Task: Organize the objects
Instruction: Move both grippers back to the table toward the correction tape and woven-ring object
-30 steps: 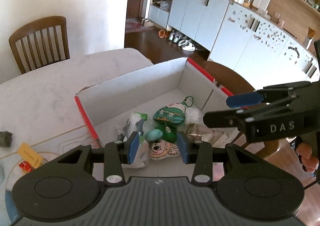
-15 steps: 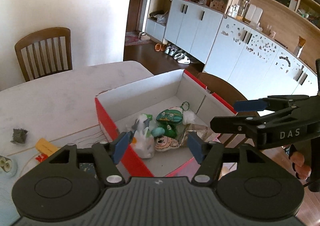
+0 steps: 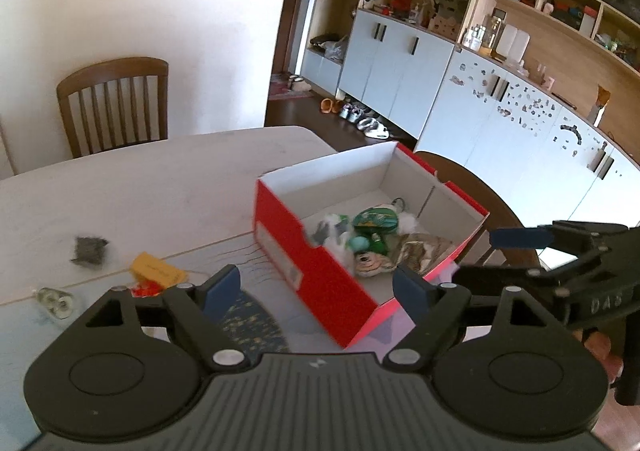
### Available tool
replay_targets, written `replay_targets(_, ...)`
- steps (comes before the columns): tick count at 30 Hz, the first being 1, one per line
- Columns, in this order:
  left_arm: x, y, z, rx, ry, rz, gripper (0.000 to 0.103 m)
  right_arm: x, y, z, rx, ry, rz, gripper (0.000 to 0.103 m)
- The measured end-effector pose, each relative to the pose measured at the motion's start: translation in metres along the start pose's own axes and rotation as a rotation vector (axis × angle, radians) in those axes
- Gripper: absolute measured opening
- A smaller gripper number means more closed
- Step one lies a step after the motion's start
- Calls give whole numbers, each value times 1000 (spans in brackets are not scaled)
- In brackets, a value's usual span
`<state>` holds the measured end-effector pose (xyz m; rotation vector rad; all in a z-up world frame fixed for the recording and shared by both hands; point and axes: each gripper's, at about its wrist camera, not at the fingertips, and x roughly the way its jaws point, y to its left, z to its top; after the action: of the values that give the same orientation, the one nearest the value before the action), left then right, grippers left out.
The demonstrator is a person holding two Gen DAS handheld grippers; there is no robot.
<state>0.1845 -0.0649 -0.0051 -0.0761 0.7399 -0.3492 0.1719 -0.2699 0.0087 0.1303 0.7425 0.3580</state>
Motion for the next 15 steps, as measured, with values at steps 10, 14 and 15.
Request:
replay_targets(10,-33,65,-15,-34,-16,40,94,12,71,-25,-95,19,20,100)
replay_targets(14,-44,94,-22,-56,-25,60,96,23,95,-31,-105,36,38,100)
replay_targets(15,-45,102,-24,-61,-29,66,98,27,101,-32,-106,43,41,100)
